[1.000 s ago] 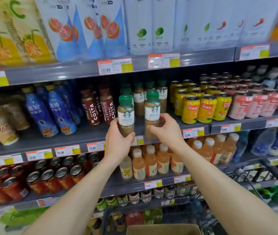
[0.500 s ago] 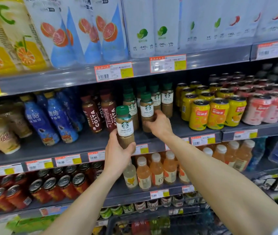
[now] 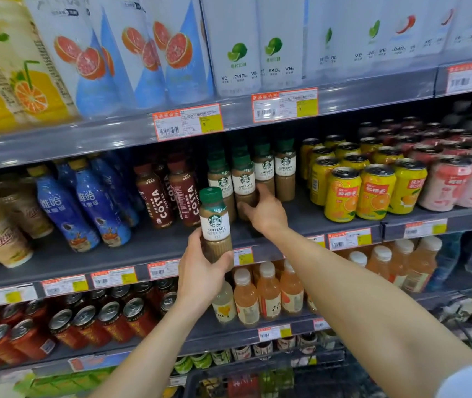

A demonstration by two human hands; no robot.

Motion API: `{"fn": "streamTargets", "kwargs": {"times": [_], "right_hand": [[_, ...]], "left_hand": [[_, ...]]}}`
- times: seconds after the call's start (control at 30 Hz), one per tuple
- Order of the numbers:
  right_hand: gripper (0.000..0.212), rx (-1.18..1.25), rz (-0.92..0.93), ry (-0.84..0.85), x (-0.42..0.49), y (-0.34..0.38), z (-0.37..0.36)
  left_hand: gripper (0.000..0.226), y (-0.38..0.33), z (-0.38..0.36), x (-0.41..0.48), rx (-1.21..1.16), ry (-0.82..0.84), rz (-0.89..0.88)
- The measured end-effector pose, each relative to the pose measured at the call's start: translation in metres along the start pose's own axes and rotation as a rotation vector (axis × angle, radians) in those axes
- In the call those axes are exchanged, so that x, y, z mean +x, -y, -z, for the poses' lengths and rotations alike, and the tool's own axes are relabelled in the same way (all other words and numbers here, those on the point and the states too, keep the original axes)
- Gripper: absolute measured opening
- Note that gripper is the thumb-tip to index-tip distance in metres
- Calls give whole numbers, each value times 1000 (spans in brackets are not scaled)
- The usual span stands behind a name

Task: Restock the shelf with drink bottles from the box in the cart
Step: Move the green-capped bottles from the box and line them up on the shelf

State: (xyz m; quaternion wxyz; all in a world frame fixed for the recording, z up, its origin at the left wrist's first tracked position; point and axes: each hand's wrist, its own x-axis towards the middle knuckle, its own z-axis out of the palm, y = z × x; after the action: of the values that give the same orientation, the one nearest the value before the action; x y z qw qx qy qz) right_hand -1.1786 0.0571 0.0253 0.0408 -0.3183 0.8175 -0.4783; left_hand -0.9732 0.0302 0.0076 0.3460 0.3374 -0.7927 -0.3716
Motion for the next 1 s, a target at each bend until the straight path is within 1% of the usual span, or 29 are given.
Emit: {"fn": "streamTargets", "kwargs": {"times": [0.13, 0.23, 0.37, 0.4, 0.47, 0.57, 0.63, 0.73, 0.83, 0.93, 1.0], "right_hand": [[59, 10, 9, 17, 1, -3, 0], [63, 80, -19, 12, -1, -4, 5], [44, 164, 62, -116, -19, -4, 23], [43, 206, 77, -120, -28, -4, 29], [50, 291, 105, -37, -51, -3, 41], [67, 347, 128, 184, -84, -2, 50], [67, 334, 114, 242, -93, -3, 50], [53, 297, 109, 164, -91, -6, 56], [45, 273, 145, 111, -83, -10, 66], [47, 245, 150, 40, -68, -13, 78], [49, 235, 133, -12, -53, -16, 87]], "left_hand": [[69, -2, -1, -2, -4, 0, -2], [68, -7, -1, -2, -11, 5, -8], [68, -20, -6, 2, -43, 9, -17], [69, -24, -9, 3, -60, 11, -9], [71, -31, -15, 5, -77, 22, -8], [68, -41, -29, 6, -83, 44, -32], [68, -47, -37, 5, -87, 53, -21], [70, -52, -48, 4, -80, 94, -20], [72, -55, -49, 8, -50, 151, -81], [80, -45, -44, 19, 146, 190, -155], [77, -31, -37, 23, 315, 176, -160]]}}
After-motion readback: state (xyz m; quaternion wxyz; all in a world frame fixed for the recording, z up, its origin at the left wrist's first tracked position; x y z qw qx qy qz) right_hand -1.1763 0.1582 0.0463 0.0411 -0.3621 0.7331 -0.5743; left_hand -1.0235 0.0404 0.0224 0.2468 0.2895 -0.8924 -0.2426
